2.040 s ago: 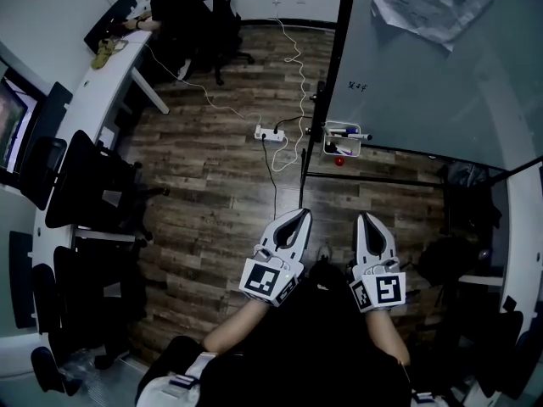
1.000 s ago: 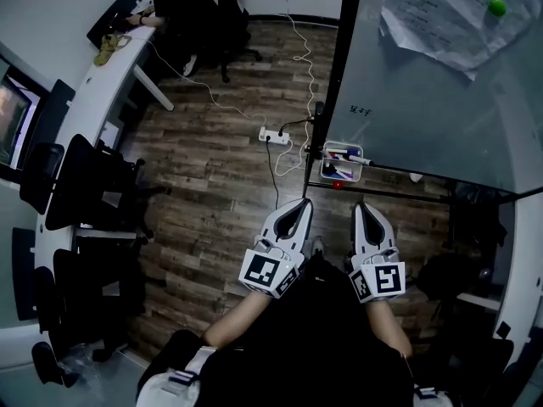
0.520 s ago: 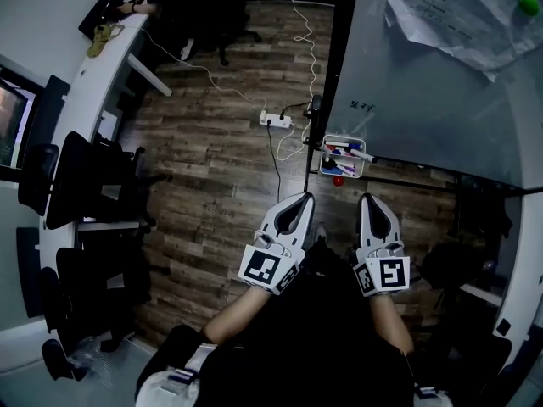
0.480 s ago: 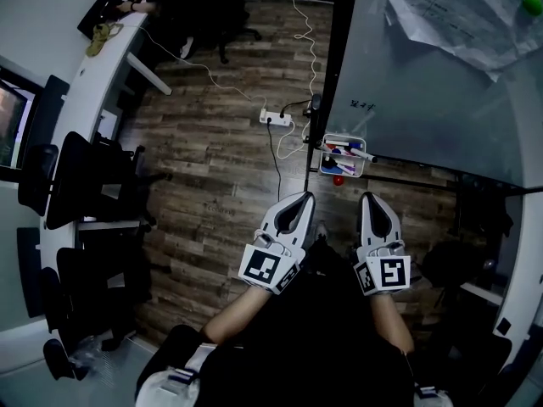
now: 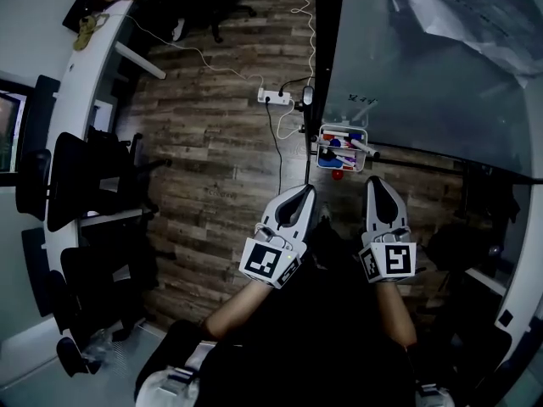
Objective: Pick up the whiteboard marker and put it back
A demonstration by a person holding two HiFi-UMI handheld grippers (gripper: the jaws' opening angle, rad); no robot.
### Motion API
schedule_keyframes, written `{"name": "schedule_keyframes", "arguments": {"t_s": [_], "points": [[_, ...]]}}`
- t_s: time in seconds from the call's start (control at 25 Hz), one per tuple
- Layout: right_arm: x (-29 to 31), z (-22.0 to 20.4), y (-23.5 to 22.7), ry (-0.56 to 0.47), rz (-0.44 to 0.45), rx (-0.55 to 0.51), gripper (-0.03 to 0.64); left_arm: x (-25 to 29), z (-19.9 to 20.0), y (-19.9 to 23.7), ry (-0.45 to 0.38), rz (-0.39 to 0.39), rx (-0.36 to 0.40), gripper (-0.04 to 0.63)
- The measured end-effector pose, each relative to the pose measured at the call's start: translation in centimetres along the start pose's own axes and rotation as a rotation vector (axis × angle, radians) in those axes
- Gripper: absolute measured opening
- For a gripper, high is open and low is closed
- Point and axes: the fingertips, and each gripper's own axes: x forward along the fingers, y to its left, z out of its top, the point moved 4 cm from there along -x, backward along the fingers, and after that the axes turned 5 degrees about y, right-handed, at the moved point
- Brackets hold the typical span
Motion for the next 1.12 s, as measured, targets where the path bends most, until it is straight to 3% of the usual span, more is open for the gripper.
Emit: {"name": "schedule_keyframes", "arguments": {"t_s": [0.36, 0.68, 1.12], "points": [[1.7, -1.1, -1.7, 0.049, -0.033, 0.035, 0.018, 1.7, -0.3, 0.2, 0.016, -0.011, -0.009, 0.008], [3.2, -1.6, -2.9, 0.075, -0.059, 0.040, 0.106, 2.5, -0.5, 0.6, 0.026, -0.011, -0.014, 0.008], [4.7, -2.6, -4.1, 0.108, -0.084, 0.053, 0.133, 3.2, -0.9, 1.1, 0.039, -0.013, -0.020, 0.008]]}}
